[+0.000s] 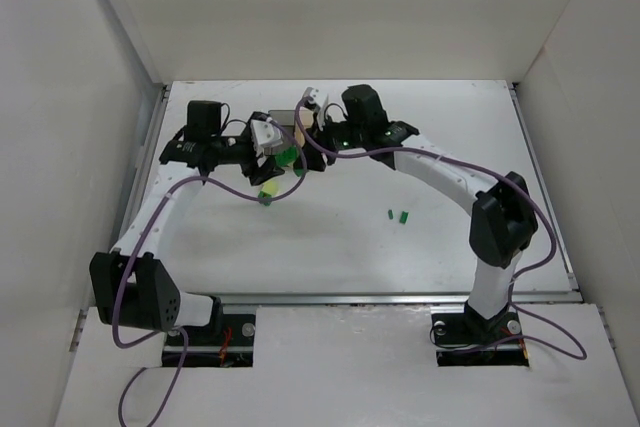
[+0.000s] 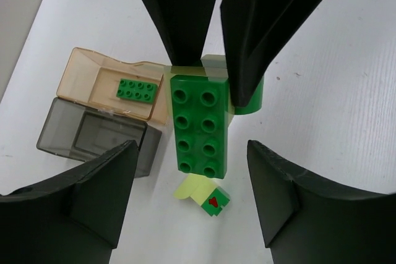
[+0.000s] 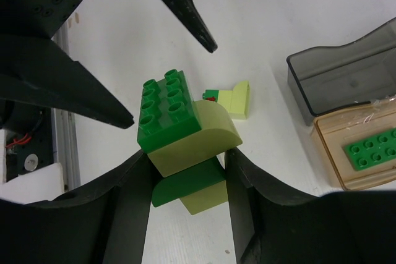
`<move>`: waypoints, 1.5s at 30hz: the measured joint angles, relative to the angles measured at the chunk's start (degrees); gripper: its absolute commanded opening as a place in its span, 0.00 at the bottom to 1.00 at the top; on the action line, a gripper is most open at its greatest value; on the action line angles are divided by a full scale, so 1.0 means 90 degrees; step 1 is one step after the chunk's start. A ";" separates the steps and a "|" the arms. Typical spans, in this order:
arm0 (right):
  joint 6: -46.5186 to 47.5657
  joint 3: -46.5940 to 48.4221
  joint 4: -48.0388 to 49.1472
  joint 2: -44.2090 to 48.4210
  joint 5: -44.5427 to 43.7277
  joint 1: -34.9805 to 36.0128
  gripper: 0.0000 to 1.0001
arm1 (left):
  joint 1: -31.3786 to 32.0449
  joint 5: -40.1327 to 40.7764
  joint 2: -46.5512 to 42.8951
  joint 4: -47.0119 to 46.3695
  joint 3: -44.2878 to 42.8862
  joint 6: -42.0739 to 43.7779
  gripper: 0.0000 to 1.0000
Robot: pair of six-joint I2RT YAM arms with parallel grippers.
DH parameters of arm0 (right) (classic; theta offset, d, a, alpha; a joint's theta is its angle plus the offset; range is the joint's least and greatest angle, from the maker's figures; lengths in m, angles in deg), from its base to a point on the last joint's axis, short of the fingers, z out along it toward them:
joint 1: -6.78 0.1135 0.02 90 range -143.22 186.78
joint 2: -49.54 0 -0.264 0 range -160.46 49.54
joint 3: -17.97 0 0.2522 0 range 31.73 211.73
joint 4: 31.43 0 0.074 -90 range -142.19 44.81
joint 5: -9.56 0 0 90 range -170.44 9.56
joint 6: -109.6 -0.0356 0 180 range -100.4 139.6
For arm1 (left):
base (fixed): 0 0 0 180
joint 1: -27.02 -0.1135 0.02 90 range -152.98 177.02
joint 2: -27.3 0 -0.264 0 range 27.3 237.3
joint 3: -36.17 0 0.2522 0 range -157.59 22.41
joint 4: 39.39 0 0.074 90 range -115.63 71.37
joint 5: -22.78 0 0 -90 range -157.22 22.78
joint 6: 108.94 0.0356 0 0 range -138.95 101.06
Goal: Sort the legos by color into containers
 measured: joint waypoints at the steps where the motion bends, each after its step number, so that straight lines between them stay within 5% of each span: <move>1: 0.0002 -0.0049 0.0002 0.0034 0.0022 0.0002 0.00 | 0.0000 0.0012 0.0034 0.0019 -0.0017 0.0017 0.67; 3: 0.0022 -0.0119 -0.0015 0.0102 0.0058 0.0002 0.00 | 0.0032 0.0036 0.0083 0.0058 -0.0049 0.0046 0.65; 6: 0.0058 -0.0199 -0.0022 0.0245 0.0075 0.0002 0.00 | 0.0121 0.0046 0.0112 0.0109 -0.0068 0.0075 0.46; 9: 0.0097 -0.0211 -0.0005 0.0345 0.0070 0.0000 0.00 | 0.0206 0.0044 0.0124 0.0153 -0.0085 0.0075 0.44; 14: 0.0107 -0.0289 0.0039 0.0425 0.0066 0.0000 0.00 | 0.0289 0.0053 0.0126 0.0221 -0.0097 0.0015 0.00; 23: -0.0172 -0.0702 0.0401 0.0495 0.0015 -0.0097 0.00 | 0.0325 0.0168 0.0131 0.0270 -0.0097 -0.0432 0.00; 35: -0.0515 -0.1564 0.0046 0.0571 -0.1326 -0.1044 0.00 | 0.0364 0.0170 0.0352 -0.1086 -0.0646 -0.2499 0.00; 38: -0.0792 -0.1562 0.0046 0.0600 -0.1557 -0.1190 0.00 | 0.0542 0.0896 0.0855 -0.1678 -0.0729 -0.3354 0.00; 45: -0.1248 -0.1474 0.0039 0.0600 -0.2441 -0.1678 0.00 | 0.1095 0.2528 0.3145 -0.2370 -0.1950 -0.4898 0.20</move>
